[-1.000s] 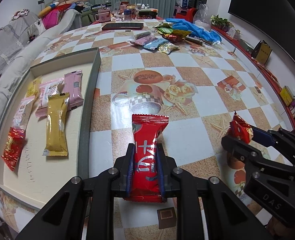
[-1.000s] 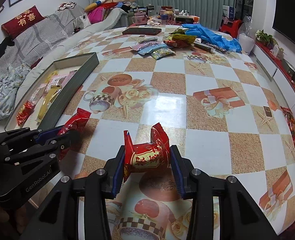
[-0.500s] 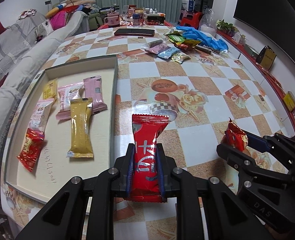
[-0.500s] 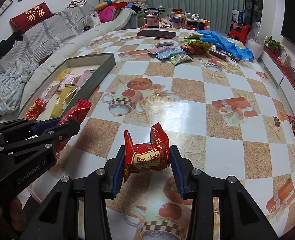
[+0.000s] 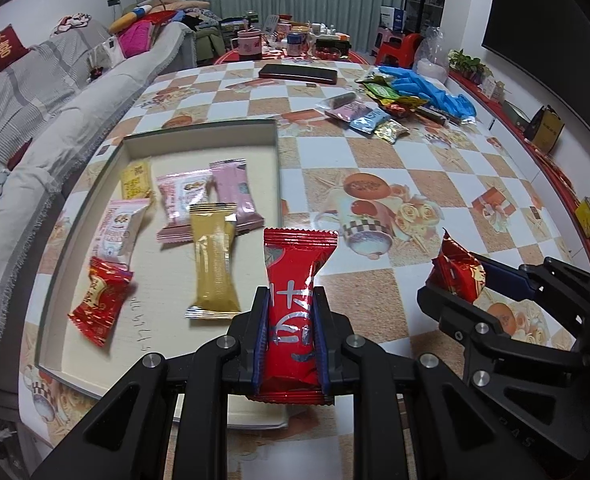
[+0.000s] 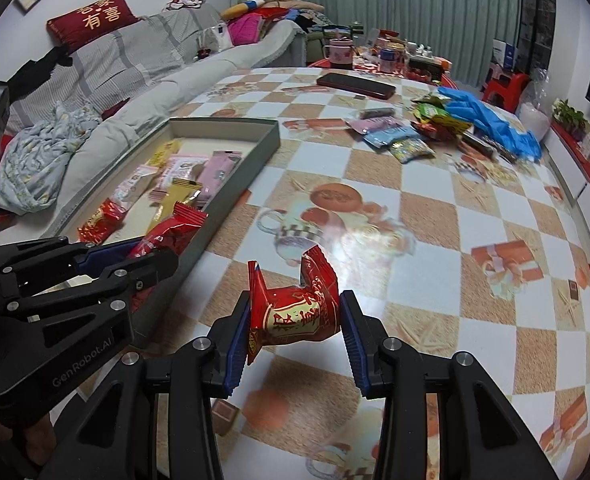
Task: Organize snacks
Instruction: 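Carry the red packet and red candy over the grey box lid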
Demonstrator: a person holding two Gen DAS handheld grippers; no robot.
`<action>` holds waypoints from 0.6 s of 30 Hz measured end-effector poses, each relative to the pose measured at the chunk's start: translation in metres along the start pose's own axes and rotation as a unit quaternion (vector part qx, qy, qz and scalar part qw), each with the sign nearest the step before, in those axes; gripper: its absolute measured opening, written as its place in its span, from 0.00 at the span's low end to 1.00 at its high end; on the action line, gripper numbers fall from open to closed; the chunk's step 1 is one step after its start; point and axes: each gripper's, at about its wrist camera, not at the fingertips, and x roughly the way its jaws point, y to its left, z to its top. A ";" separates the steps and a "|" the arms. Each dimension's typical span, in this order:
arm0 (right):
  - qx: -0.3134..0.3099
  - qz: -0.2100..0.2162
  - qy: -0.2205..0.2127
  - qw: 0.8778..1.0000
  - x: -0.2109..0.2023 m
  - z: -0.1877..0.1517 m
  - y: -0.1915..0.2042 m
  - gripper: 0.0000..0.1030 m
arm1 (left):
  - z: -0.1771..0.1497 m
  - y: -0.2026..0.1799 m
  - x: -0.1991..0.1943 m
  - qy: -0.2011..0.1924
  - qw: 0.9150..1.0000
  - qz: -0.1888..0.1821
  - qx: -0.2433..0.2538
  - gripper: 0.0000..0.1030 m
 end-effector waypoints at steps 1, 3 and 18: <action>-0.005 0.002 0.000 1.000 0.001 0.002 0.004 0.42 | 0.000 0.004 0.000 0.000 1.000 0.003 -0.002 0.21; -0.014 0.006 -0.001 1.000 0.003 0.006 0.012 0.42 | 0.000 0.011 0.000 0.002 1.000 0.008 -0.008 0.21; -0.066 0.026 -0.004 0.998 0.023 0.035 0.060 0.42 | 0.000 0.064 -0.003 0.002 0.998 0.036 -0.047 0.21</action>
